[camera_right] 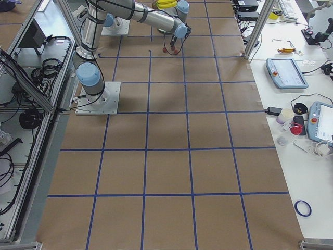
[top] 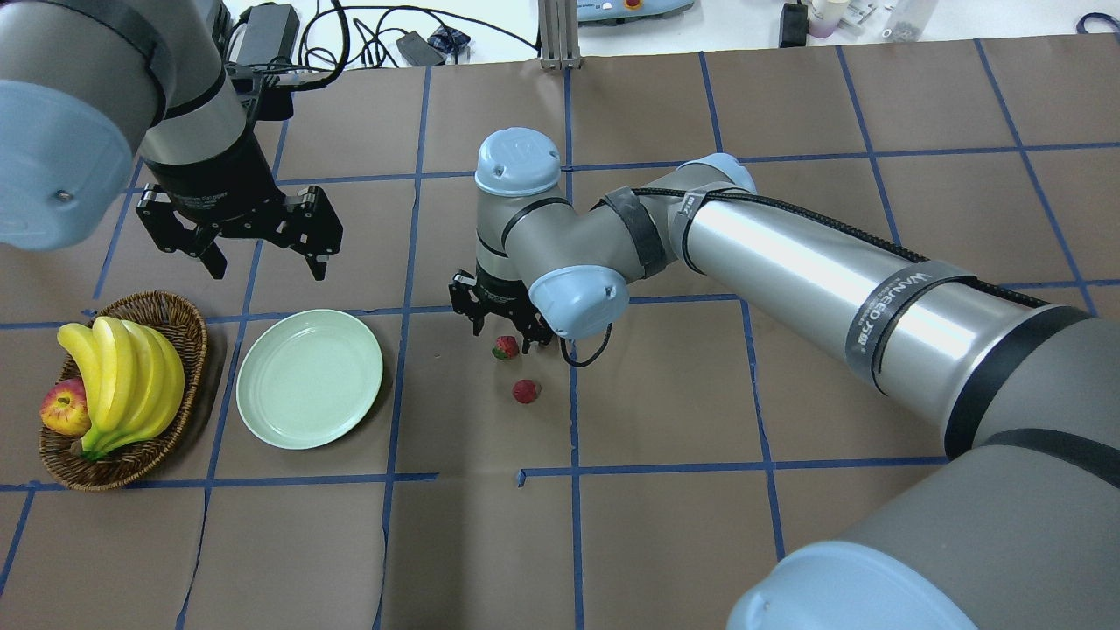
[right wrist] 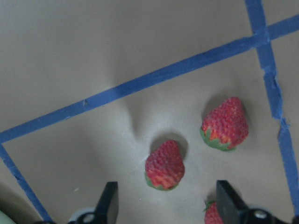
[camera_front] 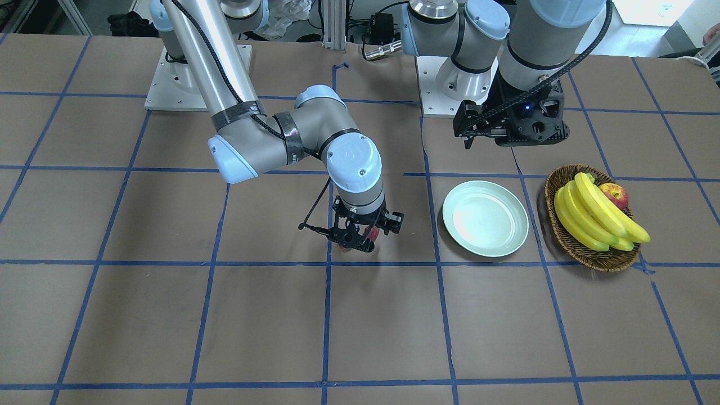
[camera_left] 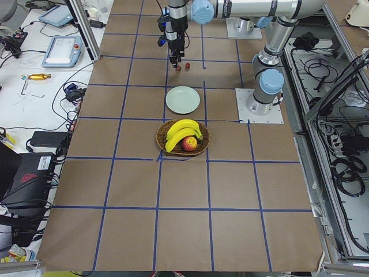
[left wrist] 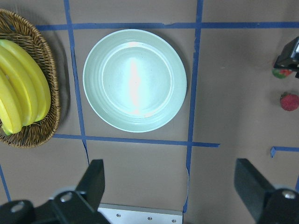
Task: Collect all strawberries into plate
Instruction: 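Carry the third strawberry beside the others and release it, then raise and withdraw the right gripper while the left arm moves toward the strawberries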
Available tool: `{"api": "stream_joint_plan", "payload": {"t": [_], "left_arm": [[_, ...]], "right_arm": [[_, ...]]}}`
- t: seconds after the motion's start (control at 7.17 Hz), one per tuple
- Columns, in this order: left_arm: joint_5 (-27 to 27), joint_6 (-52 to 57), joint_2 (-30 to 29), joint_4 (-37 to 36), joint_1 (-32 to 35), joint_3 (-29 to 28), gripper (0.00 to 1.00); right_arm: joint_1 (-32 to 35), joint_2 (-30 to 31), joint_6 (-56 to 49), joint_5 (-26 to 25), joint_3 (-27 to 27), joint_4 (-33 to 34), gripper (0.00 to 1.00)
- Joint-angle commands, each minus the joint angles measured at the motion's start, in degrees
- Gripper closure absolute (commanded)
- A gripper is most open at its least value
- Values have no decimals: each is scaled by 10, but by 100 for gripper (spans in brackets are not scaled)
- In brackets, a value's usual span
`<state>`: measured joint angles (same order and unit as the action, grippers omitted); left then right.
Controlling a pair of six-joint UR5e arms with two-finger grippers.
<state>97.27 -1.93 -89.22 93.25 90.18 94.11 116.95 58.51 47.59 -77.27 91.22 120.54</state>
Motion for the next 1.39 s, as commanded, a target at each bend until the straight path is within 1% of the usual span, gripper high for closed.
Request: {"api": "stream_joint_plan", "payload": {"t": [0.0,0.14,0.28,0.42,0.56,0.7,0.84,0.98,1.12,1.25], "left_arm": [[-1,0,0,0,0,0,0],[-2,0,0,0,0,-1,0],[-18,0,0,-1,0,-2,0],[-33,0,-1,-1,0,-3,0],[-30,1,-4,-2,1,-4,0],[-27,2,-6,-3,3,-4,0],[-24,4,-9,-17,24,-3,0],[-24,1,-14,-31,53,-2,0],[-24,1,-15,-45,72,0,0],[-28,-17,-18,-64,76,1,0]], "right_arm": [[0,39,-1,-9,-5,-6,0],[-8,68,-27,-28,-10,-47,0],[-22,103,-88,-69,-15,-104,0],[-59,138,-149,-78,-16,-129,0],[-101,176,-221,-94,-17,-200,0],[-136,209,-303,-159,-18,-238,0],[-165,225,-319,-200,-18,-266,0],[-183,245,-322,-206,-19,-288,0],[-195,260,-347,-216,-19,-305,0],[-208,273,-375,-216,-19,-309,0]]}}
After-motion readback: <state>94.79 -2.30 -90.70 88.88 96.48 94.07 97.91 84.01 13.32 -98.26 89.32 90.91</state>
